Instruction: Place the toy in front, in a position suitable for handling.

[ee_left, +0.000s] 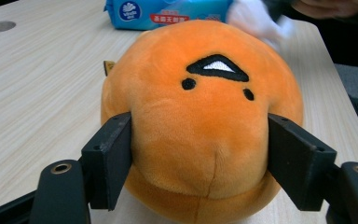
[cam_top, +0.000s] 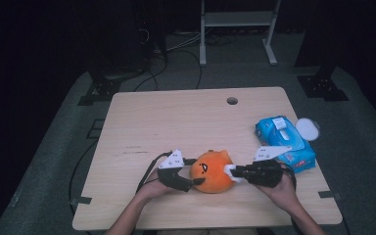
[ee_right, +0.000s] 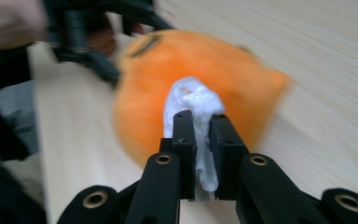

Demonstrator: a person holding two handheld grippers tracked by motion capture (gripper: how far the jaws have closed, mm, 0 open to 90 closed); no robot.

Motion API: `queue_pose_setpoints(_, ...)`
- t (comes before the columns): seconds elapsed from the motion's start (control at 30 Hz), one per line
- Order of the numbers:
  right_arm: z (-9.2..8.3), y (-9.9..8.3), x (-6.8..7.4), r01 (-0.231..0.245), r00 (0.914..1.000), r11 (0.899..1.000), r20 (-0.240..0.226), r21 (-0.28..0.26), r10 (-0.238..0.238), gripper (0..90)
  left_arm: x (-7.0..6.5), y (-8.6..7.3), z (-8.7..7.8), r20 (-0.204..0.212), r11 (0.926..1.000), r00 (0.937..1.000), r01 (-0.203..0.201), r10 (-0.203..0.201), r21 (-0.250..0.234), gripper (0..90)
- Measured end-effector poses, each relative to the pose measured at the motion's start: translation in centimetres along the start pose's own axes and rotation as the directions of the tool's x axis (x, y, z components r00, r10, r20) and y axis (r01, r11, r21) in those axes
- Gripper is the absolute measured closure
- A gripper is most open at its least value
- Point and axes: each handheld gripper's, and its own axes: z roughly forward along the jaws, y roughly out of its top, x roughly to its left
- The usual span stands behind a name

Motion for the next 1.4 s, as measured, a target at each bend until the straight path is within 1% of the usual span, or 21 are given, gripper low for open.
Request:
queue_pose_setpoints(0.03,0.7,0.4,0.9,0.024,0.9991,1.0,-0.036,-0.002,-0.024,81.2,0.1,0.0,0.0,-0.002,1.0,1.0,0.006,-0.006,-0.002,28.2)
queue_pose_setpoints(0.07,1.1,0.7,1.4,0.039,0.9982,0.999,-0.046,-0.001,-0.039,81.2,0.2,-0.1,0.0,-0.002,0.9999,0.9999,0.011,-0.011,-0.005,28.1)
queue_pose_setpoints(0.13,1.7,1.3,2.3,0.086,0.9959,0.996,-0.03,0.007,-0.086,81.1,0.3,-0.1,-0.1,-0.003,0.9998,0.9998,0.019,-0.019,-0.004,28.4)
queue_pose_setpoints(0.17,1.7,1.6,2.4,0.095,0.9953,0.995,-0.021,0.007,-0.095,81.1,0.4,-0.1,-0.1,-0.003,0.9998,0.9998,0.02,-0.02,-0.001,28.9)
queue_pose_setpoints(0.27,1.1,1.4,1.5,0.076,0.9971,0.997,0.011,-0.002,-0.076,81.1,0.5,-0.1,-0.1,0.0,0.9998,0.9998,0.021,-0.021,0.0,29.4)
queue_pose_setpoints(0.33,0.2,0.7,0.3,0.048,0.9967,0.999,0.066,0.003,-0.049,81.1,0.6,0.0,0.0,-0.002,0.9995,0.9995,0.031,-0.031,-0.009,29.4)
queue_pose_setpoints(0.37,-0.1,0.3,-0.2,0.032,0.9965,0.999,0.077,0.006,-0.032,81.1,0.6,0.0,0.0,-0.001,0.9993,0.9994,0.035,-0.035,-0.013,29.3)
queue_pose_setpoints(0.47,-0.4,-0.3,-0.5,0.011,0.9976,1.0,0.069,0.009,-0.012,81.2,0.4,0.3,0.2,-0.01,0.9995,0.9996,0.028,-0.028,-0.013,29.5)
queue_pose_setpoints(0.53,0.2,0.0,0.6,0.026,0.9995,1.0,0.02,0.001,-0.026,81.2,0.4,0.4,0.3,-0.013,0.999,0.999,0.042,-0.042,-0.012,29.9)
queue_pose_setpoints(0.6,1.4,0.6,2.0,0.07,0.9975,0.997,-0.011,0.01,-0.07,81.2,0.4,0.5,0.4,-0.021,0.999,0.9988,0.044,-0.044,-0.01,30.0)
queue_pose_setpoints(0.7,2.5,1.4,3.4,0.138,0.9904,0.99,-0.009,0.027,-0.138,81.2,0.5,0.4,0.2,-0.023,0.9987,0.9984,0.052,-0.052,-0.005,30.7)
queue_pose_setpoints(0.77,2.3,1.5,3.2,0.144,0.9896,0.989,0.003,0.022,-0.144,81.1,0.7,0.3,0.1,-0.021,0.9984,0.9982,0.056,-0.056,-0.003,31.1)
queue_pose_setpoints(0.87,0.8,0.7,1.6,0.092,0.9945,0.996,0.049,0.011,-0.092,81.2,0.7,0.1,0.1,-0.019,0.9987,0.9985,0.052,-0.052,-0.003,31.2)
queue_pose_setpoints(0.93,-0.4,0.0,0.2,0.043,0.9949,0.999,0.091,0.003,-0.043,81.2,0.8,0.1,0.1,-0.015,0.9984,0.9983,0.057,-0.057,-0.006,31.2)
queue_pose_setpoints(0.97,-0.7,-0.2,-0.3,0.023,0.9947,1.0,0.1,-0.001,-0.023,81.1,0.9,0.1,0.1,-0.013,0.9983,0.9983,0.057,-0.057,-0.007,31.1)
queue_pose_setpoints(1.03,-0.7,-0.5,-0.8,-0.002,0.9964,1.0,0.085,-0.005,0.002,81.1,0.7,0.1,0.1,-0.01,0.9982,0.9982,0.059,-0.059,-0.004,29.0)
queue_pose_setpoints(1.13,0.2,-0.4,-0.2,0.015,0.9976,1.0,0.068,0.018,-0.017,81.1,0.5,0.3,0.0,0.01,0.9981,0.9981,0.06,-0.06,-0.01,21.0)
queue_pose_setpoints(1.23,0.8,0.1,1.0,0.031,0.9989,0.999,0.034,0.008,-0.032,81.1,0.1,0.4,0.3,-0.005,0.9983,0.9985,0.055,-0.055,-0.018,25.0)
queue_pose_setpoints(1.3,1.7,0.8,2.2,0.069,0.9975,0.998,0.009,0.005,-0.07,81.1,-0.2,0.6,0.5,-0.014,0.9991,0.9991,0.04,-0.04,-0.015,25.5)
queue_pose_setpoints(1.33,2.1,1.1,2.7,0.098,0.9951,0.995,0.009,0.011,-0.099,81.1,-0.3,0.6,0.4,-0.023,0.9997,0.9994,0.025,-0.025,-0.005,26.3)
queue_pose_setpoints(1.4,2.4,1.6,3.2,0.134,0.9906,0.991,0.025,0.02,-0.135,81.1,-0.3,0.4,0.2,-0.033,0.9996,0.9991,0.027,-0.026,0.006,28.7)
